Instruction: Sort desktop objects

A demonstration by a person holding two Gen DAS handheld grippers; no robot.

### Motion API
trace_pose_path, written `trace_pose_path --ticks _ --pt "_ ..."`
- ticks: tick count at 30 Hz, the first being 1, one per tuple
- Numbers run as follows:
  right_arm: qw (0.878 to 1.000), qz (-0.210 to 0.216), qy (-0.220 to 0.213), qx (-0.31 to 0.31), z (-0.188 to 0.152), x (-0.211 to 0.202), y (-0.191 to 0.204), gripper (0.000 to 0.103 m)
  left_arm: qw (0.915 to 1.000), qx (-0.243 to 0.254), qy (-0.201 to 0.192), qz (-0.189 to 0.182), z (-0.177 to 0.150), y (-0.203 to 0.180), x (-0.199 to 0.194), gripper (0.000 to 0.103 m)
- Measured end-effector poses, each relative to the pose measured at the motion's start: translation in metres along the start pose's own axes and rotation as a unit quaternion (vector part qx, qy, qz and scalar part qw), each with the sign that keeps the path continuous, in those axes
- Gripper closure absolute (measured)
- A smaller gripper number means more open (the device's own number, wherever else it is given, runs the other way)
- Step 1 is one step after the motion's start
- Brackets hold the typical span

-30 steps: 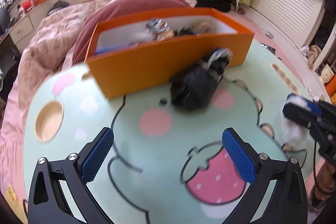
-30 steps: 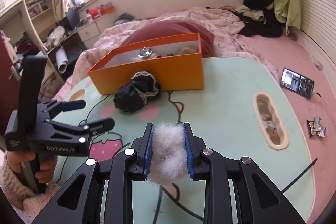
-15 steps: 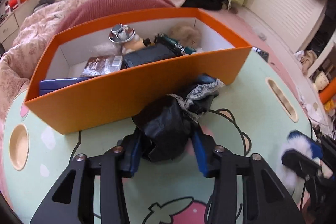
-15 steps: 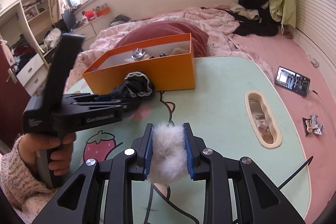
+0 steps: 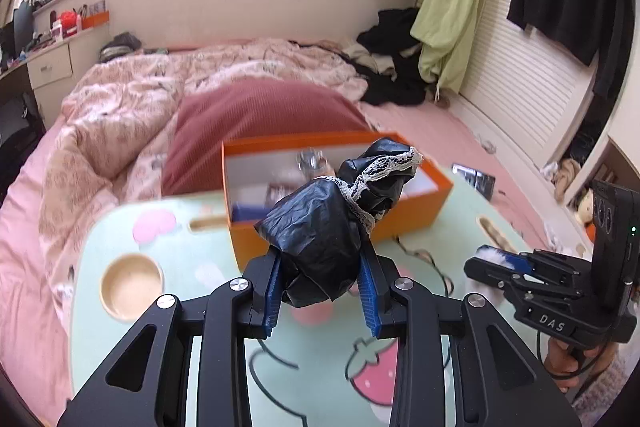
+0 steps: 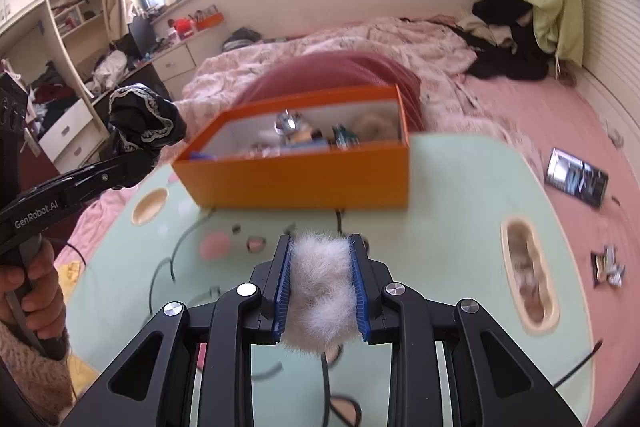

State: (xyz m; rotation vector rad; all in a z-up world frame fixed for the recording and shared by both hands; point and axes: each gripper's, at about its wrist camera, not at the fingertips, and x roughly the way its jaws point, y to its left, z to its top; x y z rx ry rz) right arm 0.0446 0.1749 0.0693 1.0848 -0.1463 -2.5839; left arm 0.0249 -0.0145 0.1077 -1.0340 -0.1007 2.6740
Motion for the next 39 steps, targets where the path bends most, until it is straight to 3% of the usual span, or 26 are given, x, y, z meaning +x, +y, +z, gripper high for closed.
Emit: trace_pose_path --ticks 4,9,10,12,13,15,18,26,29,33,39 --pt "1.000 -0.002 -0.014 -0.016 0.048 0.014 0.013 0.078 0.9999 -0.005 -0.006 0.006 0.037 0.006 0.016 0.069" --pt "0.999 -0.025 -0.006 -0.021 0.095 0.054 0.017 0.076 0.9991 -0.024 0.023 0.027 0.065 0.019 0.056 0.069" --pt "0.999 -0.036 -0.002 -0.017 0.100 0.065 0.015 0.073 0.9982 -0.028 0.033 0.042 0.065 0.020 0.066 0.067" --pt "0.997 -0.077 0.020 -0.015 0.102 0.087 0.008 0.047 0.9945 -0.041 0.066 0.070 0.062 0.025 0.086 0.052" --pt "0.996 -0.088 0.031 -0.011 0.100 0.095 0.005 0.047 0.9923 -0.048 0.085 0.076 0.058 0.028 0.094 0.042" --pt "0.996 -0.079 0.037 -0.001 0.094 0.099 -0.001 0.045 0.9922 -0.060 0.092 0.059 0.049 0.032 0.097 0.041" --pt "0.996 -0.078 0.033 0.005 0.087 0.096 -0.002 0.034 0.9931 -0.069 0.088 0.035 0.039 0.034 0.095 0.036" --pt "0.996 -0.081 0.022 -0.014 0.076 0.071 0.014 0.034 0.9960 -0.057 0.062 0.030 0.036 0.021 0.064 0.035" --pt "0.997 -0.077 0.022 -0.021 0.061 0.054 0.019 0.031 0.9971 -0.048 0.049 0.033 0.026 0.015 0.043 0.024" --pt "0.995 -0.077 0.038 -0.041 0.026 0.037 0.029 0.023 0.9970 -0.035 0.050 0.047 -0.008 0.007 0.021 0.022" --pt "0.991 -0.087 0.089 -0.054 -0.035 0.034 0.028 0.023 0.9902 -0.045 0.109 0.075 -0.068 0.004 0.032 0.022"
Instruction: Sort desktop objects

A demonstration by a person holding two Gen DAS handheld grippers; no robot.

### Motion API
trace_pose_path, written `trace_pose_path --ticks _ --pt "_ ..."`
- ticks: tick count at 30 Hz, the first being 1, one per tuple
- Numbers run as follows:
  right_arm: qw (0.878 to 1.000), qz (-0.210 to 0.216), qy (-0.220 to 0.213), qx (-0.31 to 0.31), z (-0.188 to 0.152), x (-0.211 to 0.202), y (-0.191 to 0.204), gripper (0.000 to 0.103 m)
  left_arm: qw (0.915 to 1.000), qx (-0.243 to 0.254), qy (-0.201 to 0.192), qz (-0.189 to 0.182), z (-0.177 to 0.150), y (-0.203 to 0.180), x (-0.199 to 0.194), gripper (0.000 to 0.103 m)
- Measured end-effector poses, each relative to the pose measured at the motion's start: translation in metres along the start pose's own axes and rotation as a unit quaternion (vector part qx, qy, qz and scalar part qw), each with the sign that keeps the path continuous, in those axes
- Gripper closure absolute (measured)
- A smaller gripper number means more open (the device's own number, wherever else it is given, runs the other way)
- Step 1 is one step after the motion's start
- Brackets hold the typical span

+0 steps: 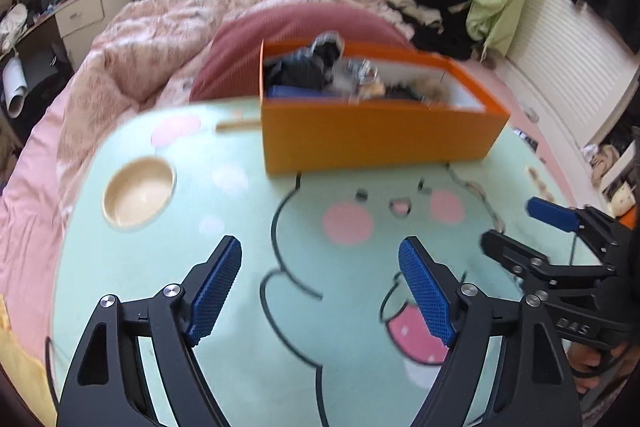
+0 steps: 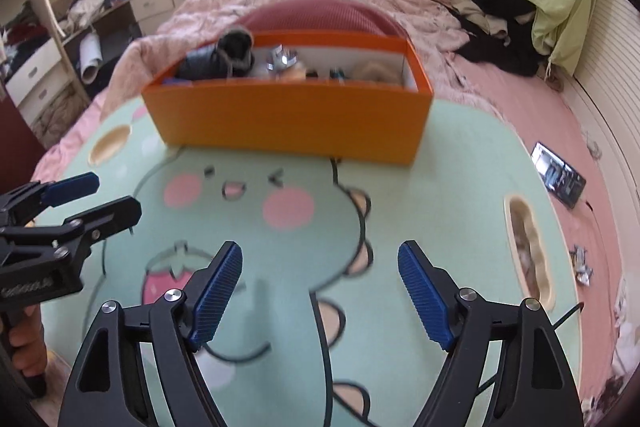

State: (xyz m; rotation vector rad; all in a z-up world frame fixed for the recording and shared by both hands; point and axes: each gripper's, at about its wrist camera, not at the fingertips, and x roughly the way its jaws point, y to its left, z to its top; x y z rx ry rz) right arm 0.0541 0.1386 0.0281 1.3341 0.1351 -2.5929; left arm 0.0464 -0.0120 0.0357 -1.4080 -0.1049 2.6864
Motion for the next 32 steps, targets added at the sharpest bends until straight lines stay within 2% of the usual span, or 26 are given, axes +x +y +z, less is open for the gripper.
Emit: trace_pose_path --ticks 2,5,6,7,32 --pt "1.000 -0.002 0.013 0.001 -0.013 0.006 0.000 0.022 0.9996 0.001 0.025 0.013 -0.007 -0.001 0.014 0.021" --pt "1.000 -0.011 0.012 -0.001 -0.020 0.011 0.002 0.001 0.9983 0.013 0.034 0.046 -0.007 -0.005 0.025 0.011" --pt "1.000 -0.006 0.014 -0.002 -0.019 0.012 0.001 0.001 0.9984 0.012 0.034 0.044 -0.007 -0.006 0.027 0.009" --pt "1.000 -0.004 0.015 -0.003 -0.018 0.013 0.001 0.000 0.9982 0.014 0.038 0.045 -0.007 -0.007 0.030 0.000" --pt "1.000 -0.006 0.011 -0.004 -0.019 0.014 0.003 0.000 0.9985 0.017 0.037 0.038 -0.005 -0.006 0.030 0.000"
